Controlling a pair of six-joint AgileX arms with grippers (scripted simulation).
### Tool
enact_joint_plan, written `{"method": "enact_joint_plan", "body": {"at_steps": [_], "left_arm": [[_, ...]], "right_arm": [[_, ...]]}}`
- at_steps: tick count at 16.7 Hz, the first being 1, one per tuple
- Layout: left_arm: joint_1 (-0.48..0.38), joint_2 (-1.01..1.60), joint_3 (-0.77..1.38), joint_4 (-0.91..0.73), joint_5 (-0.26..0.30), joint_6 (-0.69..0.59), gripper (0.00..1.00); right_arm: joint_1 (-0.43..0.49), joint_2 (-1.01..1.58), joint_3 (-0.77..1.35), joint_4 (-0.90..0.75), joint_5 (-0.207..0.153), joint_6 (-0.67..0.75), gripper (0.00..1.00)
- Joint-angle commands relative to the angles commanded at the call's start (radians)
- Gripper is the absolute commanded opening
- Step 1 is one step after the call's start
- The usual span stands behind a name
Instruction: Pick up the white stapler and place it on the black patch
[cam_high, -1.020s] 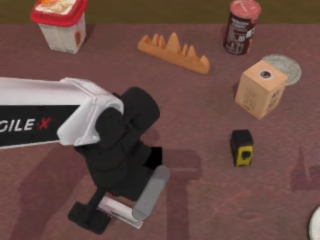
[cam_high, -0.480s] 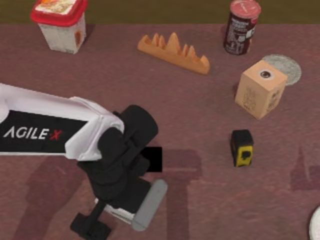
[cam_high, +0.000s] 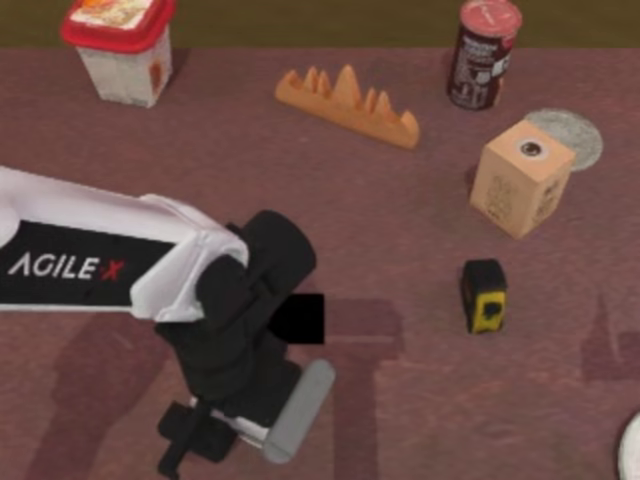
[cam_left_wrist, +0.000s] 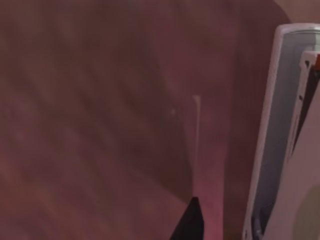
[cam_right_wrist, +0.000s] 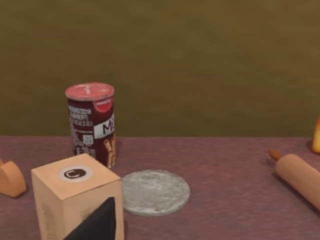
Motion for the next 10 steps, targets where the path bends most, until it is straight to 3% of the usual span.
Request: {"method": "enact_joint_plan", "body": {"at_steps": [4, 10], "left_arm": [[0.0, 0.0, 0.0, 0.0, 0.0, 0.0, 0.02], [0.0, 0.0, 0.0, 0.0, 0.0, 0.0, 0.0]], "right_arm": [[0.0, 0.0, 0.0, 0.0, 0.0, 0.0, 1.0], [0.0, 0.0, 0.0, 0.0, 0.0, 0.0, 1.0]]}}
